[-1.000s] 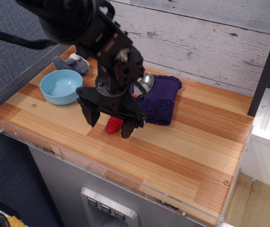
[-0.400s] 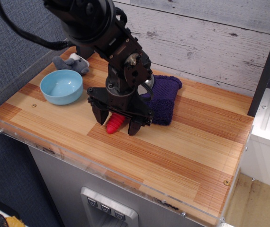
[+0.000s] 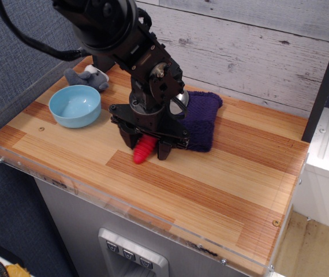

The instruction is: PICK UP THE SPOON AND PUT NEAR THE VIOLET TOWEL

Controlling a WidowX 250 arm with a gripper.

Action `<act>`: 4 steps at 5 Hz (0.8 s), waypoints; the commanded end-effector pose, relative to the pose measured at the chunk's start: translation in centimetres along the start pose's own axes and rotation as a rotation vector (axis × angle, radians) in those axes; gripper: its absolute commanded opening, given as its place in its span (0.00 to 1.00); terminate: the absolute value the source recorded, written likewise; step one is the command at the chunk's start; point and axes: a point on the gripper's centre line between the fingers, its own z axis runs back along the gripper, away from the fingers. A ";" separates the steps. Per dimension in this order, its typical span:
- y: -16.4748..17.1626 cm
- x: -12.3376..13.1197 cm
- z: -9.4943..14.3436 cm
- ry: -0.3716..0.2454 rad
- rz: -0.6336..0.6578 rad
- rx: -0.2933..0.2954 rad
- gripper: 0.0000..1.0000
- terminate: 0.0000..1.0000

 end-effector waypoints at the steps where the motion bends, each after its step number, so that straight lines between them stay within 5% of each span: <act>1: 0.6 -0.8 0.2 0.013 -0.004 0.006 0.00 0.00; 3: 1.1 -0.3 2.0 -0.042 0.030 -0.006 0.00 0.00; 4: 2.5 1.3 5.9 -0.157 0.066 0.039 0.00 0.00</act>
